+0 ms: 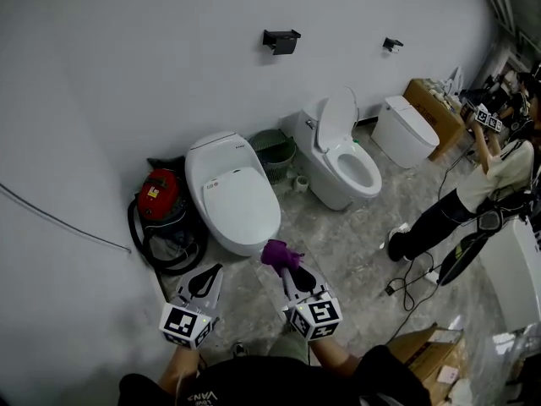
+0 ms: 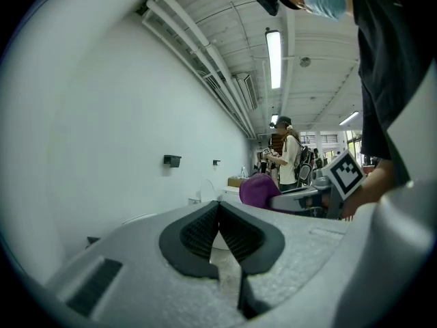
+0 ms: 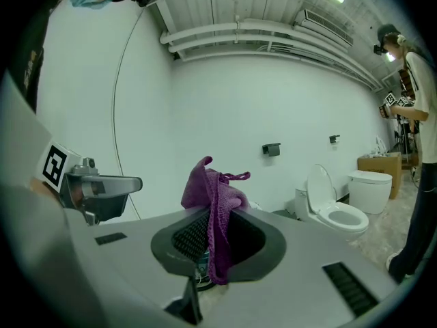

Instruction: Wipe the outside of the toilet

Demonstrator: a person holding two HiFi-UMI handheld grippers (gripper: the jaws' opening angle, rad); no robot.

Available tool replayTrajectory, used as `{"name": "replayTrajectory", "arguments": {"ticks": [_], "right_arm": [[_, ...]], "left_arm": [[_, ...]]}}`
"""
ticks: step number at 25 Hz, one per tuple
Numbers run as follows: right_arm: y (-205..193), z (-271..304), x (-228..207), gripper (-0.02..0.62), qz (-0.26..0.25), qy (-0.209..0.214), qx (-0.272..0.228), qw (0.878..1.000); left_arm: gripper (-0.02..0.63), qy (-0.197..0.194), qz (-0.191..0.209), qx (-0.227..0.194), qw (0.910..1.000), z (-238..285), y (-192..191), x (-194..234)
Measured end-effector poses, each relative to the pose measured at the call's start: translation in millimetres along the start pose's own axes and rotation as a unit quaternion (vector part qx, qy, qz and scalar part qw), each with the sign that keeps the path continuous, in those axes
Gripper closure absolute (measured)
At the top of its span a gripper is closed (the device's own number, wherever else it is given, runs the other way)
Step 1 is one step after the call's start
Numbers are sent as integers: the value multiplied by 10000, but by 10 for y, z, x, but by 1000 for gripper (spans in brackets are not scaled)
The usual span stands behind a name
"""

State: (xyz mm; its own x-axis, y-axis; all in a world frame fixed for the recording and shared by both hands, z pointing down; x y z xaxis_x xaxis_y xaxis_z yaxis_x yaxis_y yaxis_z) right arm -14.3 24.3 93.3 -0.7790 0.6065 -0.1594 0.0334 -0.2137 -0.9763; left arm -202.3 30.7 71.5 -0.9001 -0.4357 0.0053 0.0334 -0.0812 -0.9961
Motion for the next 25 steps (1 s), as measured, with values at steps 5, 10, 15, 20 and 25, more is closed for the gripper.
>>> {"name": "replayTrajectory", "arguments": {"ticks": [5,10,15,20,25], "right_arm": [[-30,-127,86,548,-67,-149,85,9998],[-49,-199,129,549,-151,-218,125,9996],[-62,-239,181,549,-206,-183,141,9995],[2,-247,200,551,-285,-134,59,9995],[-9,-247,208,551,-264,-140,105,9995]], "left_arm": [[600,33,77,-74,9999,-148,87,23],[600,-14,195,-92,9998,-254,96,3],[600,-23,191,-69,9998,-349,58,-36],[600,-37,246,-100,9996,-353,89,-56],[600,-87,263,-55,9996,-307,83,-73]]}}
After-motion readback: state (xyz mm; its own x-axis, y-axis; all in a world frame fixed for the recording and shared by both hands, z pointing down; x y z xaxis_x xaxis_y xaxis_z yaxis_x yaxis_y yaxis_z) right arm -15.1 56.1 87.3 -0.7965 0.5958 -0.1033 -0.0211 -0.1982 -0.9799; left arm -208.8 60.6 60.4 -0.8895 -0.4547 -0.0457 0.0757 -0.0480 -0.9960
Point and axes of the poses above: the fingertips, and each gripper's own axes: z forward along the fingers, x to its left, y out of its top, the point moved 3 cm from there along -z, backward along the fingers, and after that the axes turned 14 degrees about y, right-handed, at the moved point
